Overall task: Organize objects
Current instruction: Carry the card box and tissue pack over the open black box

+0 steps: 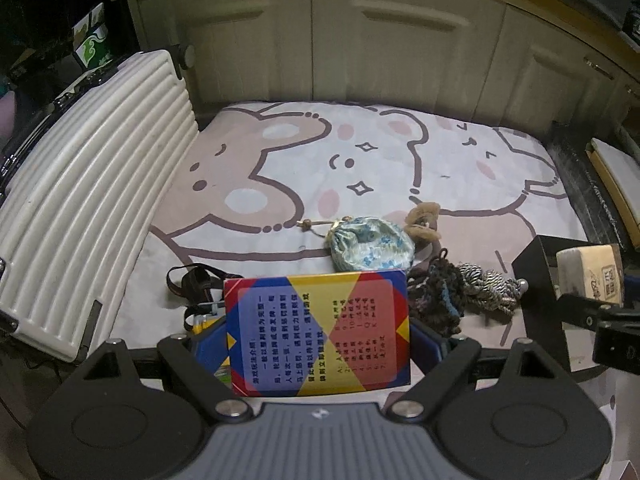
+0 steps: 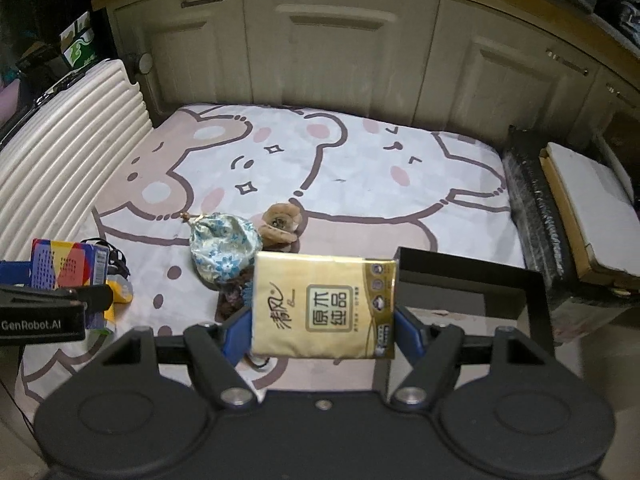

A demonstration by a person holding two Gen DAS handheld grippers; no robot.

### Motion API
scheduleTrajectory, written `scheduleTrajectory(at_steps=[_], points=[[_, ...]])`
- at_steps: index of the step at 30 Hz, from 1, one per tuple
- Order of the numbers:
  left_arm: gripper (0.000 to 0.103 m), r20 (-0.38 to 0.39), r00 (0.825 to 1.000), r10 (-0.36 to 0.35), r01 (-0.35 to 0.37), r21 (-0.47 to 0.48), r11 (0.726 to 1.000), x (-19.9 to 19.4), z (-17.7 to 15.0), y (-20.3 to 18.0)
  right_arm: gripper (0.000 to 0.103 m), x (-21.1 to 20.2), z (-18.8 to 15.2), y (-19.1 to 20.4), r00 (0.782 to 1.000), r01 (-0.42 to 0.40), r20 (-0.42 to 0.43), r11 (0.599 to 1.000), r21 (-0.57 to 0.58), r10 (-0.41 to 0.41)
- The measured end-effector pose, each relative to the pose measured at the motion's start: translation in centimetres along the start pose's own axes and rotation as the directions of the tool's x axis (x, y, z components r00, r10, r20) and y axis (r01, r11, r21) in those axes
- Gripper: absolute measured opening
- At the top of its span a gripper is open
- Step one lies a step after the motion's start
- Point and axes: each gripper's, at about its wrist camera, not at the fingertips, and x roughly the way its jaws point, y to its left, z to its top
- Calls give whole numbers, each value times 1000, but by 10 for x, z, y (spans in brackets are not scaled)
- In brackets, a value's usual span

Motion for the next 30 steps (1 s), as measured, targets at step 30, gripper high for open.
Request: scheduleTrajectory(at_steps=[30], points=[[89, -82, 946, -315, 320, 71, 945, 32, 15, -180, 74, -23, -33, -158, 980, 192, -3, 950, 246, -197]])
